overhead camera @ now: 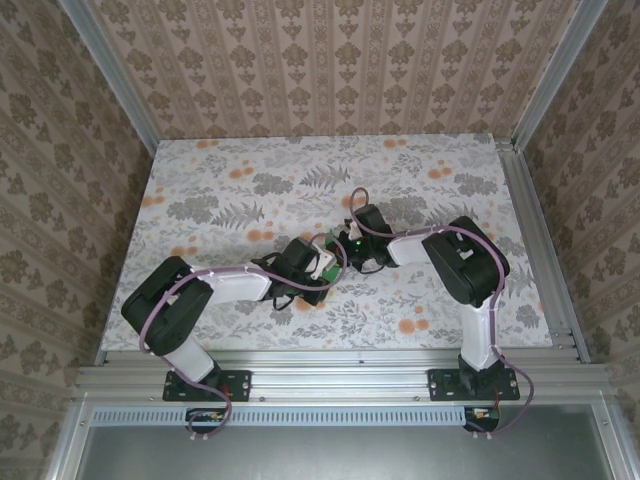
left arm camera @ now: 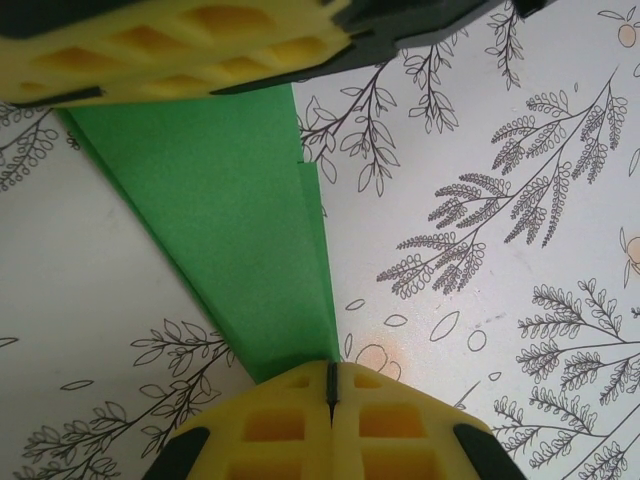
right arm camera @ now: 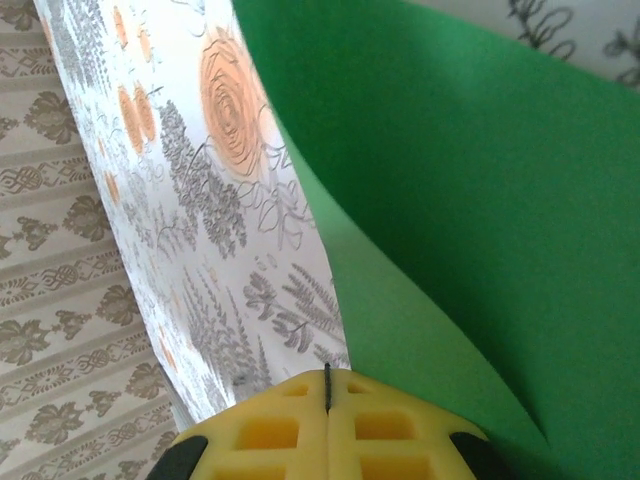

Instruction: Fold a paper plane with a square sheet of paper (pick it up from the middle)

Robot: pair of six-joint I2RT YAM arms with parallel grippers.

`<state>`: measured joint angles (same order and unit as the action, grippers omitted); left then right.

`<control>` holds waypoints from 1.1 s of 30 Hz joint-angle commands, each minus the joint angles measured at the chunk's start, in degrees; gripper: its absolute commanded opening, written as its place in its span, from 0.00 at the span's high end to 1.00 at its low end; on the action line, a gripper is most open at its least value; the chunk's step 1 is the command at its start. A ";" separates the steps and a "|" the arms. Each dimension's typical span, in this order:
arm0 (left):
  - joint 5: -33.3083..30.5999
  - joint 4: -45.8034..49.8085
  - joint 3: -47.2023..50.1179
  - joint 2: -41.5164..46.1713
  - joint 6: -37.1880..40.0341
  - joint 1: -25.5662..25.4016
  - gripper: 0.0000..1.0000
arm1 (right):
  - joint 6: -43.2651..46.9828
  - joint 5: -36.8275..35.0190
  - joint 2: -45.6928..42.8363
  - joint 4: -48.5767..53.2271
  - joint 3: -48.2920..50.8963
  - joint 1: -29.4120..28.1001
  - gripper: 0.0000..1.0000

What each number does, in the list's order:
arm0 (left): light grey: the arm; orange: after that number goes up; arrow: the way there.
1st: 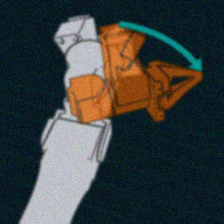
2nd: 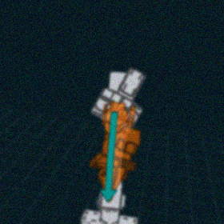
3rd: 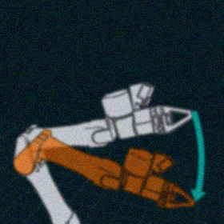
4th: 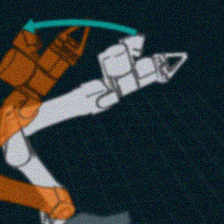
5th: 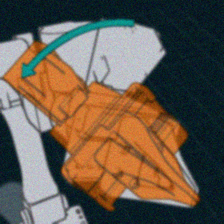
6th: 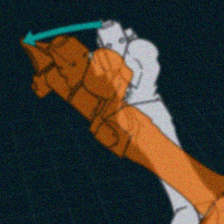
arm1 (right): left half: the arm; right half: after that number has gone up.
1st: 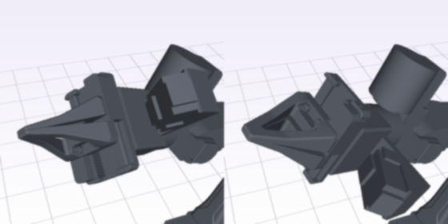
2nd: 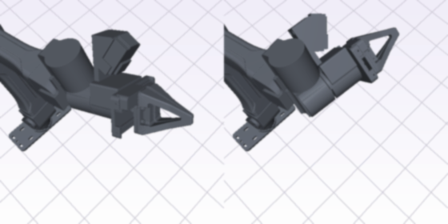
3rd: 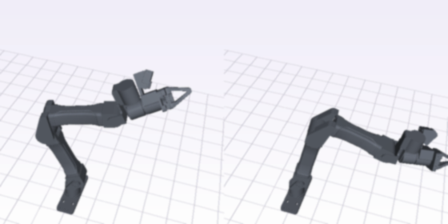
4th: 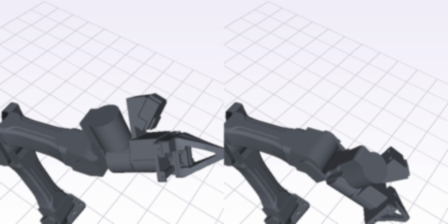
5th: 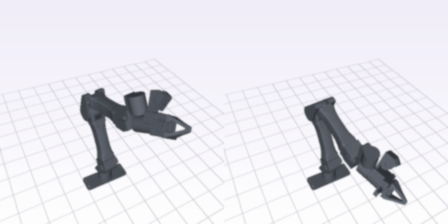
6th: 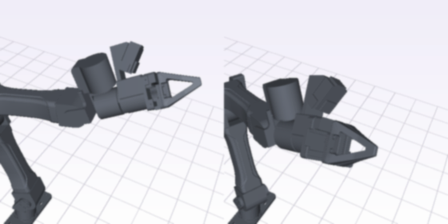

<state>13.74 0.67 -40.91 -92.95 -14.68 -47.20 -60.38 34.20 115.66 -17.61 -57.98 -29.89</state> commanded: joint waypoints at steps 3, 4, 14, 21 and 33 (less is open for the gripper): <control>0.59 11.39 1.80 -3.03 2.10 -0.39 1.00 | 1.61 -5.20 3.94 3.87 -3.99 0.27 0.95; 0.46 11.80 1.71 -3.02 2.32 -0.43 1.00 | 1.70 -6.01 4.51 4.94 -4.65 0.27 0.96; 0.13 11.93 3.63 -1.41 1.68 -0.41 1.00 | 4.01 -13.00 6.17 11.94 -10.11 2.52 0.98; 0.28 11.83 4.09 -0.85 1.14 -0.61 1.00 | 6.30 -13.45 9.05 16.78 -16.41 3.34 0.97; -0.45 11.86 5.49 2.19 -0.26 -0.90 1.00 | 9.11 -16.21 13.46 25.02 -26.82 4.73 0.99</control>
<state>10.79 0.45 -38.65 -90.45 -13.89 -47.16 -52.82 27.66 125.78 6.83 -82.56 -28.01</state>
